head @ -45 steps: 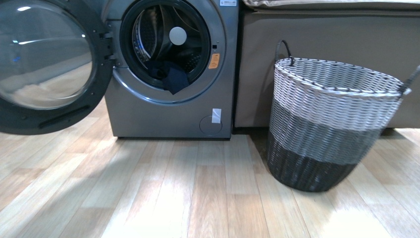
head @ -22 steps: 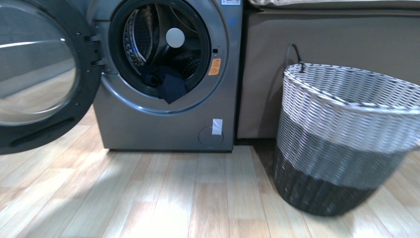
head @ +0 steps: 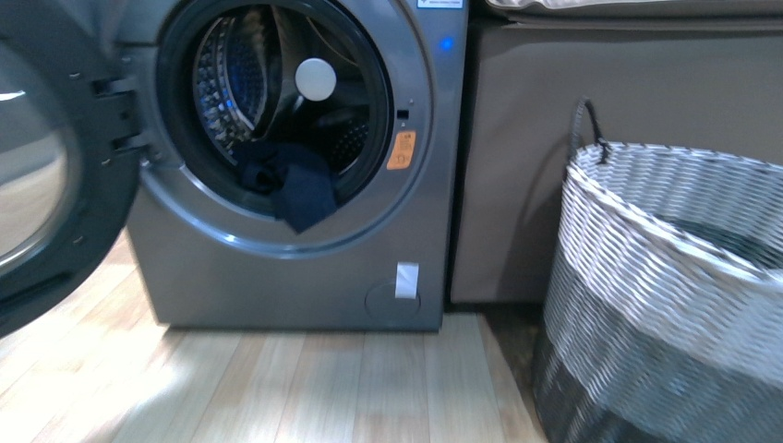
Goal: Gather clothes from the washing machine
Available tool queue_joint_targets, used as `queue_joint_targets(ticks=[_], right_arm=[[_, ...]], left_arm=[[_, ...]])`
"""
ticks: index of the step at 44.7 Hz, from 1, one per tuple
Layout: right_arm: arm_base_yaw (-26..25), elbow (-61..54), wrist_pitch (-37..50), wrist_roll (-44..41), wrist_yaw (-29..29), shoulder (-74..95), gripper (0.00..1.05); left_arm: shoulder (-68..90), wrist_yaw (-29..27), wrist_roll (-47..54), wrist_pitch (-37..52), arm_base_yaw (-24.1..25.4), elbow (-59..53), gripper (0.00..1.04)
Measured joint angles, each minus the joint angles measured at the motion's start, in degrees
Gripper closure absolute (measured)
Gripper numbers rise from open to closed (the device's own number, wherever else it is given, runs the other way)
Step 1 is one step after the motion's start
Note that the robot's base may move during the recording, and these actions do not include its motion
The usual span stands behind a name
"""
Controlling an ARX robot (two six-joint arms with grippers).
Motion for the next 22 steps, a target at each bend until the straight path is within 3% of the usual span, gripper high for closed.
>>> queue_joint_targets(ticks=[22], right_arm=[[0.0,0.0,0.0,0.0,0.1,0.0,0.07]], left_arm=[[0.0,0.0,0.0,0.0,0.0,0.0,0.07]])
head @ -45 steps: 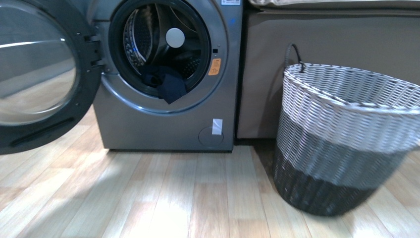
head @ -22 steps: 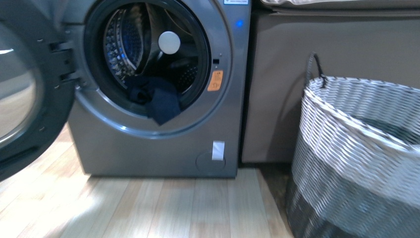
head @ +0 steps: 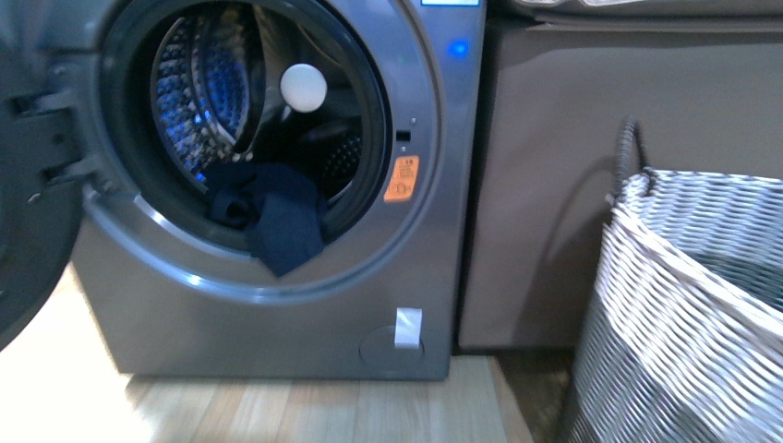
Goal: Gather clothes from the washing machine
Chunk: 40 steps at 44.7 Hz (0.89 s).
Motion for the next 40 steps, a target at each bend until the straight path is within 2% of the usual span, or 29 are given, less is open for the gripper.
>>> queue_joint_targets(ticks=[31,35,40], right_arm=[[0.0,0.0,0.0,0.0,-0.1,0.0,0.07],[0.0,0.0,0.0,0.0,-0.2,0.0,0.07],[0.0,0.0,0.0,0.0,-0.2,0.0,0.07]], left_arm=[[0.1,0.0,0.0,0.0,0.0,0.0,0.07],[5.0,13.4,-4.3,4.9,2.4,0.3,0.07],[18.8,15.0,-6.0,17.9,1.2,3.8,0.07]])
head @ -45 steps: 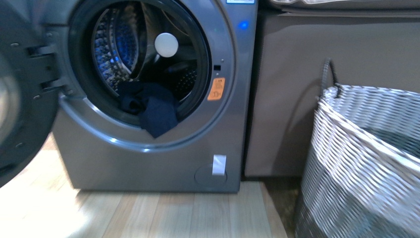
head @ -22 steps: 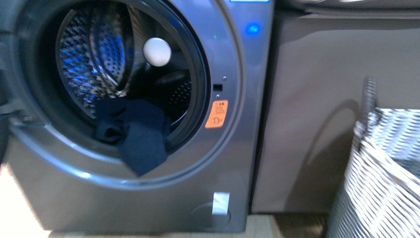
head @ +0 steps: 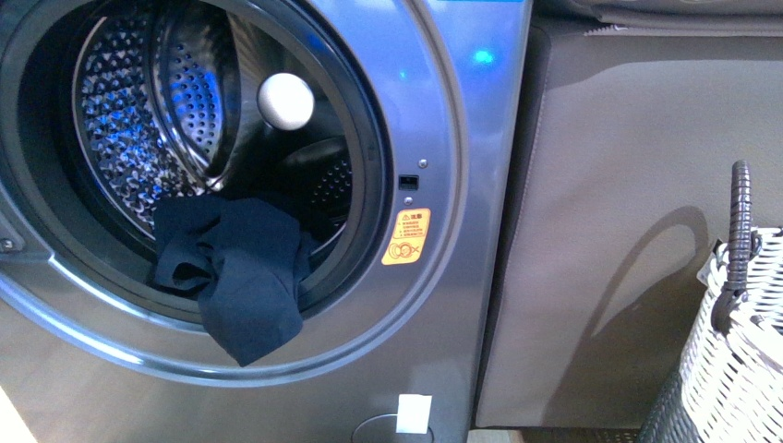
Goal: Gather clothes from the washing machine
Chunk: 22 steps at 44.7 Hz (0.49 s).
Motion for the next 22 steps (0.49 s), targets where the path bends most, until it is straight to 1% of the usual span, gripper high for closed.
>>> queue_joint_targets(ticks=[4,5,10,15,22], right_arm=[[0.0,0.0,0.0,0.0,0.0,0.0,0.07],[0.0,0.0,0.0,0.0,0.0,0.0,0.07],[0.0,0.0,0.0,0.0,0.0,0.0,0.07],[0.0,0.0,0.0,0.0,0.0,0.0,0.07],[0.0,0.0,0.0,0.0,0.0,0.0,0.07]], left_arm=[[12.1,-1.0,0.4,10.3,-2.1,2.9,0.07],[16.9,-1.2,0.8,14.2,-2.7,3.9,0.07],[31.7,-2.5,2.1,24.5,-3.8,8.0,0.07],[43.5,-3.4,3.1,30.4,-4.3,12.6,0.07],[59.4,-5.3,4.6,33.0,-5.1,19.6,0.07]])
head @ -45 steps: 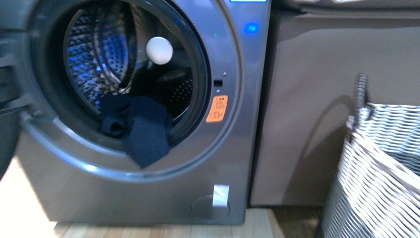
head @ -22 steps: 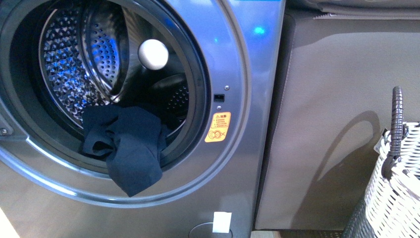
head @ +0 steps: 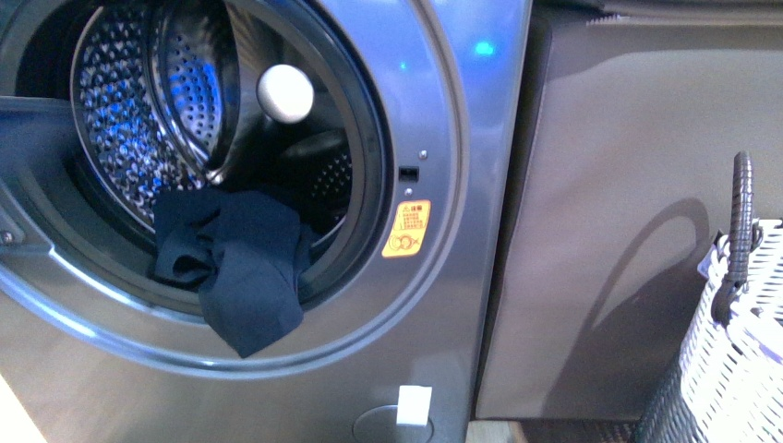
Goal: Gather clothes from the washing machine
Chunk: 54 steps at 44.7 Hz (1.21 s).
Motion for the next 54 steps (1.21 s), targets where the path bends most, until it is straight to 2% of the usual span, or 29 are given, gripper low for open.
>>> queue_joint_targets(ticks=[11,25,54], right_arm=[[0.0,0.0,0.0,0.0,0.0,0.0,0.07],[0.0,0.0,0.0,0.0,0.0,0.0,0.07],[0.0,0.0,0.0,0.0,0.0,0.0,0.07]], left_arm=[[19.2,-3.9,4.1,0.4,-0.5,12.4,0.07],[37.6,-6.6,10.8,-6.1,-0.5,29.2,0.07],[45.0,-6.1,7.1,-21.9,-0.4,50.2,0.07]])
